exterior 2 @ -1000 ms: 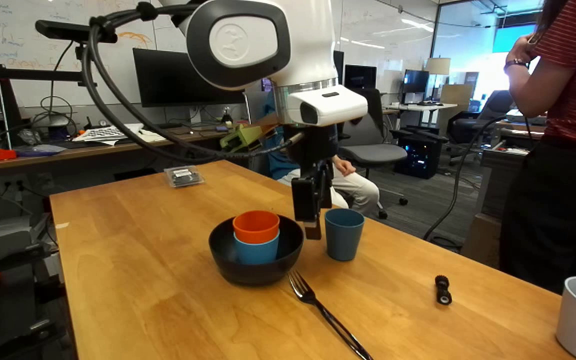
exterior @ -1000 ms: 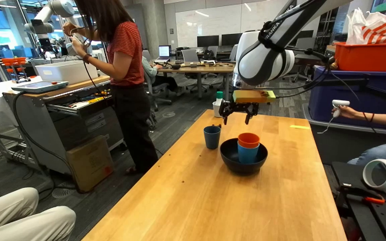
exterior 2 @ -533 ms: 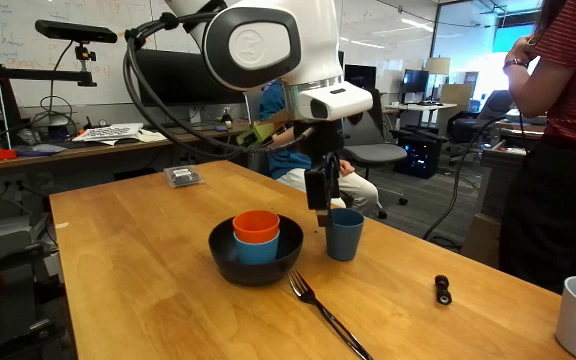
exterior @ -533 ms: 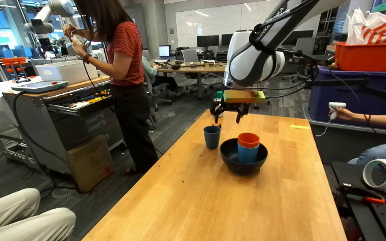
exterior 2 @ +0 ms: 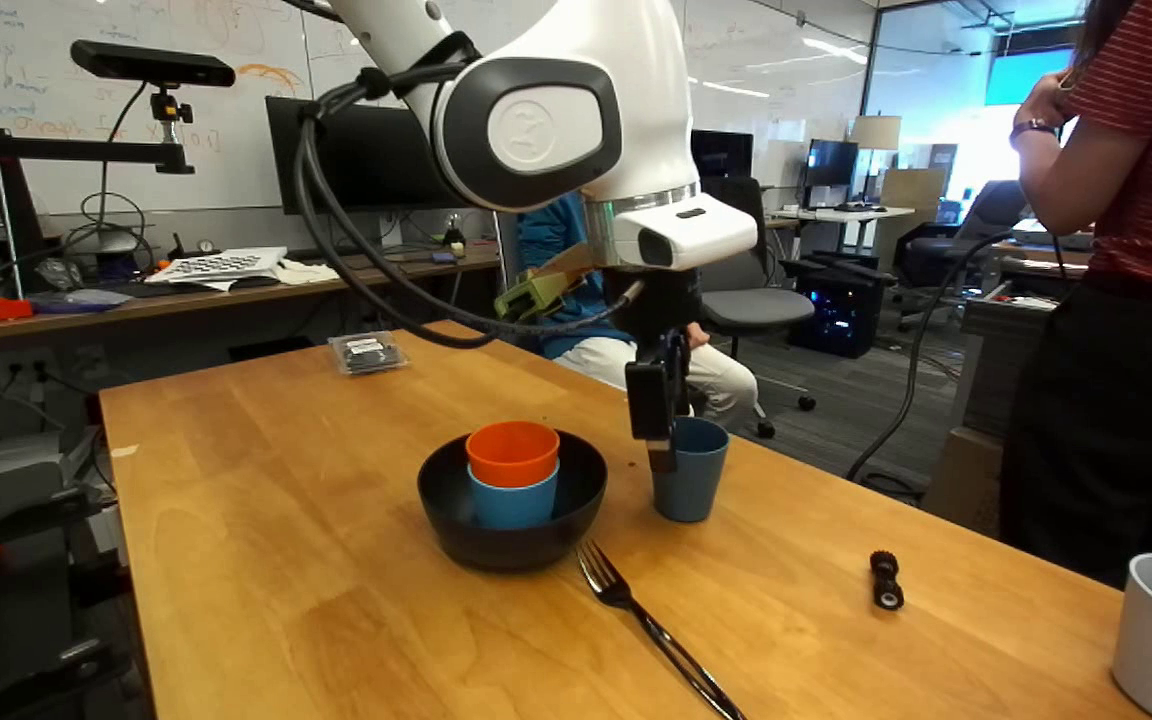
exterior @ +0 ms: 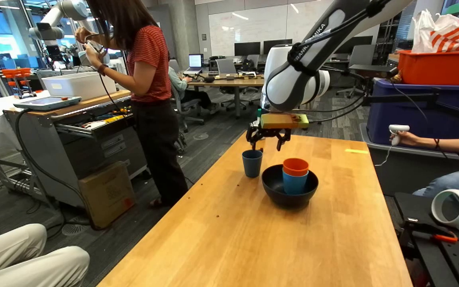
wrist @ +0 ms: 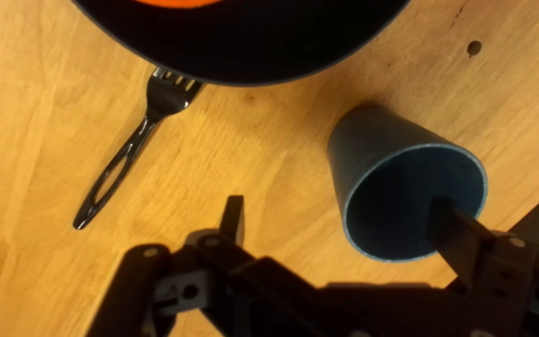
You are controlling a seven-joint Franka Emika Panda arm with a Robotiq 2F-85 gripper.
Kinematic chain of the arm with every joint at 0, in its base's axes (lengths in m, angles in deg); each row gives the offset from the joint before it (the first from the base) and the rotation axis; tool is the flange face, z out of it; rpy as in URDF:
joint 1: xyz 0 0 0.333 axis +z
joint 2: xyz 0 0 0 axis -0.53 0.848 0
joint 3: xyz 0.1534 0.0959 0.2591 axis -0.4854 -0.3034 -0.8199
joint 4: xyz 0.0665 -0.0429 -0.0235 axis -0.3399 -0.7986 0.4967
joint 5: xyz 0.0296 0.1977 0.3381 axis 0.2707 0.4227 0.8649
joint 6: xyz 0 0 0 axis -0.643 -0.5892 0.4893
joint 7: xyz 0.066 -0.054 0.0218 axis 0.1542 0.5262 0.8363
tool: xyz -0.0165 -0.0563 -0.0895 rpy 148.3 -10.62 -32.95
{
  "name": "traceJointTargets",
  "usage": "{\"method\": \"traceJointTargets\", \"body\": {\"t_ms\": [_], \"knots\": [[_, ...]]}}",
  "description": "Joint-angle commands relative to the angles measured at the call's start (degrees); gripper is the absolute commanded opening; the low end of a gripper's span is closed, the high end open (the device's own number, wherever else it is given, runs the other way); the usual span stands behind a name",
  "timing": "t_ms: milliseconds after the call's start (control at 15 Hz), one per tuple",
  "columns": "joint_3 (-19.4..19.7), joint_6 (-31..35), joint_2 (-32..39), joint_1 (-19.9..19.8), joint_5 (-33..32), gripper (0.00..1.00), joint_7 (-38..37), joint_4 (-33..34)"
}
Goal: Stack the cups in the bowl then put the fork in the dark blue cup
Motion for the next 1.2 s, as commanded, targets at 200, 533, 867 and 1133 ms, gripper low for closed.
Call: {"method": "traceJointTargets", "body": {"t_ms": [200, 533, 867, 1133], "knots": [[-0.63, -0.9, 3.1, -0.33, 1.61, 0.49, 0.14, 3.7], [-0.88, -1.04, 3.91, -0.17, 1.86, 0.13, 0.24, 4.21], [-1.33, -1.6, 1.9, 0.31, 2.22, 0.08, -0.01, 2.86], [-2.36, -2.57, -2.92, 1.37, 1.93, 0.04, 0.67, -0.12]]}}
